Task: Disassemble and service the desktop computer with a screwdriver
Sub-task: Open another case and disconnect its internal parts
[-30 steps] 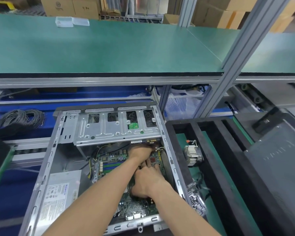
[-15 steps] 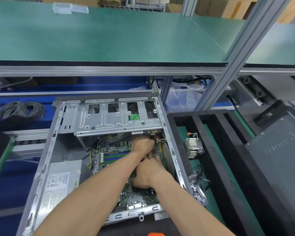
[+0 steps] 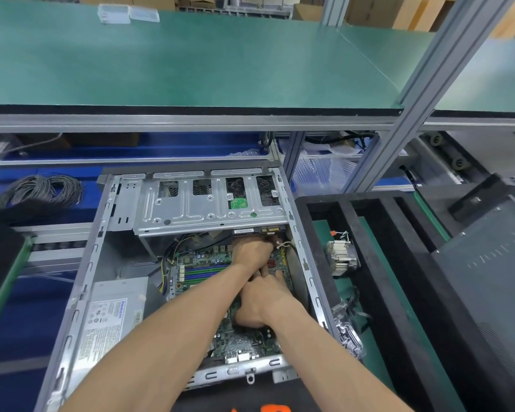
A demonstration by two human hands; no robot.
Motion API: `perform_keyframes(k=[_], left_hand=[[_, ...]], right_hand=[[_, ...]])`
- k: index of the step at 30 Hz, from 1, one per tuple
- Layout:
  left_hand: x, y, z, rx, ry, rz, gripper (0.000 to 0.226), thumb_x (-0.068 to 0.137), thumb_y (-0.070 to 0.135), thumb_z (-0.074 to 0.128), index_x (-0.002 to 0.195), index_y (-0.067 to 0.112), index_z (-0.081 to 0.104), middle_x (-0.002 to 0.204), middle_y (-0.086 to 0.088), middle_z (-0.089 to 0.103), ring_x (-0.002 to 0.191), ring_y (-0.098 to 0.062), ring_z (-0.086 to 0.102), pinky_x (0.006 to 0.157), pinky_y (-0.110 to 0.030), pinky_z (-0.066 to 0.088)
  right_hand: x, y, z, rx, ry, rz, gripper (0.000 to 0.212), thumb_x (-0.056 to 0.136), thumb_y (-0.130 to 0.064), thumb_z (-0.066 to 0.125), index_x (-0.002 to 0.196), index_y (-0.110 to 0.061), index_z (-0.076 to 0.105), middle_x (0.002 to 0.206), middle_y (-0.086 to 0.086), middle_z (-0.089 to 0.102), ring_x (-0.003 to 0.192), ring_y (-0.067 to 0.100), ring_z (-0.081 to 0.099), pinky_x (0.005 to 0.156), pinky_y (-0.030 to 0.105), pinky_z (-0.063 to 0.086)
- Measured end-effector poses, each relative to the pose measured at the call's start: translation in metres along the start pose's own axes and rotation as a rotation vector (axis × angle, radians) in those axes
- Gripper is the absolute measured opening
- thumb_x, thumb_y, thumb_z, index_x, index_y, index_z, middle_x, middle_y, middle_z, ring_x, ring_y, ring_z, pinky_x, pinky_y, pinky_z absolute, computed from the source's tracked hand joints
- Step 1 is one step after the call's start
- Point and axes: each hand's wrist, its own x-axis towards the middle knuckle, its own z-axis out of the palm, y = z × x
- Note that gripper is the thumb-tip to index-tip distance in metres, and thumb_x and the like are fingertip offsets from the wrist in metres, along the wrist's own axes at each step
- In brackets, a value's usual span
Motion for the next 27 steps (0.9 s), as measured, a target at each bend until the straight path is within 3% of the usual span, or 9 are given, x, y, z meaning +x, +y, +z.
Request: perform_keyframes(k=[2, 5, 8, 11, 15, 19, 22, 24, 27], left_hand=[[0.000, 0.001, 0.000, -0.003, -0.006, -0.014, 0.050, 0.094, 0.022, 0.046, 0.045, 0.015, 0.047, 0.037, 0.005, 0.049, 0.052, -0.009, 0.047, 0.051, -0.025, 0.031], [0.000, 0.003, 0.000, -0.043, -0.006, -0.034, 0.048, 0.096, 0.023, 0.047, 0.049, 0.016, 0.045, 0.050, 0.003, 0.051, 0.057, -0.014, 0.047, 0.059, -0.028, 0.033], [-0.001, 0.002, -0.001, -0.027, -0.013, -0.033, 0.051, 0.096, 0.023, 0.045, 0.045, 0.016, 0.046, 0.033, 0.005, 0.048, 0.052, -0.009, 0.047, 0.051, -0.024, 0.032], [-0.003, 0.001, -0.001, -0.036, -0.015, -0.039, 0.051, 0.095, 0.023, 0.045, 0.044, 0.016, 0.047, 0.034, 0.003, 0.049, 0.050, -0.008, 0.048, 0.050, -0.023, 0.031], [-0.002, 0.004, -0.003, -0.082, 0.015, -0.031, 0.049, 0.101, 0.035, 0.045, 0.055, 0.018, 0.050, 0.058, 0.001, 0.056, 0.062, -0.016, 0.053, 0.061, -0.027, 0.037], [-0.005, 0.004, -0.005, -0.184, 0.056, -0.041, 0.037, 0.106, 0.022, 0.037, 0.073, 0.016, 0.052, 0.070, 0.000, 0.057, 0.077, -0.020, 0.061, 0.068, -0.023, 0.041], [-0.003, -0.003, -0.009, -0.110, 0.132, 0.007, 0.031, 0.107, 0.020, 0.035, 0.085, 0.019, 0.057, 0.110, -0.006, 0.069, 0.102, -0.023, 0.061, 0.080, -0.026, 0.040], [0.002, -0.014, -0.014, -0.091, 0.176, -0.040, 0.027, 0.105, 0.029, 0.044, 0.114, 0.015, 0.065, 0.128, -0.008, 0.066, 0.119, -0.026, 0.059, 0.083, -0.025, 0.043], [0.002, -0.035, -0.021, 0.069, 0.172, -0.068, 0.039, 0.103, 0.044, 0.046, 0.110, 0.013, 0.069, 0.119, -0.012, 0.068, 0.113, -0.030, 0.061, 0.072, -0.023, 0.038]], right_hand=[[0.000, 0.001, 0.000, 0.002, 0.001, 0.001, 0.071, 0.089, -0.042, 0.052, 0.150, -0.009, 0.038, 0.161, 0.024, 0.024, 0.150, 0.040, 0.016, 0.119, 0.060, 0.008], [0.000, 0.001, -0.001, 0.009, -0.007, 0.003, 0.071, 0.090, -0.043, 0.051, 0.150, -0.009, 0.038, 0.162, 0.024, 0.022, 0.150, 0.040, 0.016, 0.119, 0.059, 0.008], [-0.002, 0.000, -0.003, 0.006, -0.022, 0.007, 0.070, 0.091, -0.041, 0.051, 0.152, -0.009, 0.036, 0.162, 0.024, 0.021, 0.151, 0.041, 0.015, 0.120, 0.059, 0.005], [-0.003, -0.001, -0.003, -0.005, -0.022, 0.006, 0.070, 0.091, -0.038, 0.051, 0.152, -0.009, 0.035, 0.162, 0.024, 0.022, 0.151, 0.040, 0.014, 0.120, 0.059, 0.006], [-0.002, 0.000, -0.005, 0.005, -0.028, 0.007, 0.072, 0.089, -0.037, 0.052, 0.153, -0.008, 0.034, 0.164, 0.023, 0.016, 0.152, 0.041, 0.012, 0.120, 0.059, 0.006], [-0.001, 0.000, -0.004, 0.018, -0.023, 0.007, 0.074, 0.089, -0.037, 0.051, 0.154, -0.008, 0.032, 0.165, 0.022, 0.009, 0.154, 0.039, 0.000, 0.120, 0.059, 0.004], [-0.001, 0.001, -0.005, 0.011, -0.018, 0.005, 0.083, 0.089, -0.038, 0.052, 0.159, -0.009, 0.018, 0.166, 0.022, -0.003, 0.154, 0.037, -0.007, 0.121, 0.058, 0.003], [-0.001, 0.002, -0.004, 0.007, -0.021, 0.000, 0.092, 0.090, -0.040, 0.052, 0.161, -0.011, 0.001, 0.165, 0.020, -0.015, 0.154, 0.037, -0.009, 0.122, 0.058, 0.003], [0.000, 0.002, -0.004, 0.012, -0.023, -0.006, 0.097, 0.091, -0.038, 0.052, 0.160, -0.014, -0.011, 0.164, 0.016, -0.021, 0.154, 0.036, -0.011, 0.122, 0.057, 0.001]])
